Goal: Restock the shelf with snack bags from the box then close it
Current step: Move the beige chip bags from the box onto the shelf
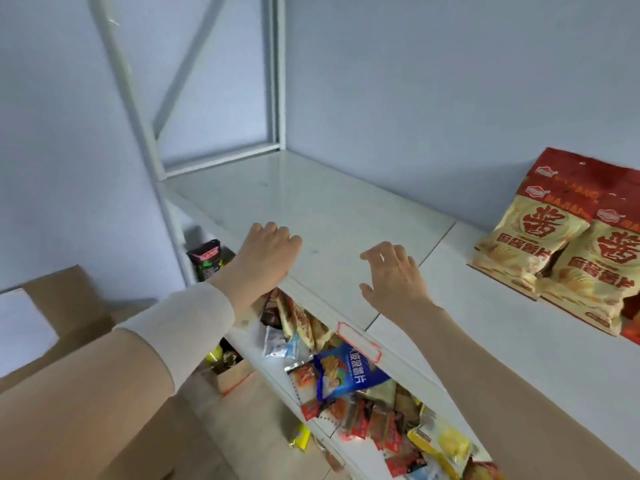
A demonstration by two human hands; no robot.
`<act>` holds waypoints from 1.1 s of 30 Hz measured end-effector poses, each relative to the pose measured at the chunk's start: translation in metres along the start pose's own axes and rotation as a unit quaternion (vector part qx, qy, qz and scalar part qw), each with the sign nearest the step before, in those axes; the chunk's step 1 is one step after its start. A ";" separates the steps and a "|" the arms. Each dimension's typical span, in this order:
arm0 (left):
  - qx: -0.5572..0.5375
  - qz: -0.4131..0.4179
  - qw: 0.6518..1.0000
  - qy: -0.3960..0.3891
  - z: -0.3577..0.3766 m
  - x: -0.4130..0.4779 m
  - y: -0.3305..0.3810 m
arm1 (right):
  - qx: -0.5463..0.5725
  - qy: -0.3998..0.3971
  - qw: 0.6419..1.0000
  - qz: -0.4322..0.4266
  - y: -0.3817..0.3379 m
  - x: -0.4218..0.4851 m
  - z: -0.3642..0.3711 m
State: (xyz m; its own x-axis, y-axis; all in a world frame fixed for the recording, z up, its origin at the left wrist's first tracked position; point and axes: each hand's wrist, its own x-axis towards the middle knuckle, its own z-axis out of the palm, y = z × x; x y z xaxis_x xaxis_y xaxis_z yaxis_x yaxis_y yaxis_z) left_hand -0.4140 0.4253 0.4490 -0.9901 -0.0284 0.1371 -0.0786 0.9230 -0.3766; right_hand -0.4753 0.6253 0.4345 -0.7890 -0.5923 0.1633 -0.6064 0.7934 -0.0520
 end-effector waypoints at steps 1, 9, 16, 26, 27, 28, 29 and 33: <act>0.006 -0.019 1.000 -0.009 0.007 -0.019 -0.021 | -0.007 -0.003 1.000 -0.022 -0.027 0.005 0.001; 0.027 -0.147 0.986 -0.073 0.090 -0.176 -0.201 | -0.021 -0.013 0.988 -0.155 -0.267 0.048 0.048; -0.066 -0.292 0.938 -0.176 0.187 -0.295 -0.314 | 0.015 -0.072 0.962 -0.261 -0.444 0.068 0.120; -0.203 -0.447 0.832 -0.260 0.360 -0.379 -0.381 | 0.038 -0.225 0.914 -0.335 -0.589 0.126 0.293; -0.209 -0.463 0.819 -0.266 0.378 -0.384 -0.383 | 0.035 -0.239 0.910 -0.338 -0.599 0.128 0.311; -0.217 -0.483 0.803 -0.274 0.395 -0.391 -0.384 | 0.038 -0.255 0.904 -0.341 -0.608 0.130 0.327; -0.225 -0.502 0.786 -0.282 0.413 -0.398 -0.383 | 0.043 -0.271 0.898 -0.345 -0.615 0.129 0.346; -0.284 -0.564 0.713 -0.304 0.491 -0.427 -0.365 | 0.078 -0.328 0.883 -0.326 -0.635 0.118 0.426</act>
State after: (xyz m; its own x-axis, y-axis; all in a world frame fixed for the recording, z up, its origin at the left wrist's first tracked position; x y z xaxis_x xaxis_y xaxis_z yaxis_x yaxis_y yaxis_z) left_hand -0.0197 -0.0873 0.0783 -0.2147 -0.8780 -0.4278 -0.9764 0.1824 0.1157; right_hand -0.2253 -0.0085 0.0667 -0.1240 -0.9099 -0.3958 -0.9187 0.2560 -0.3006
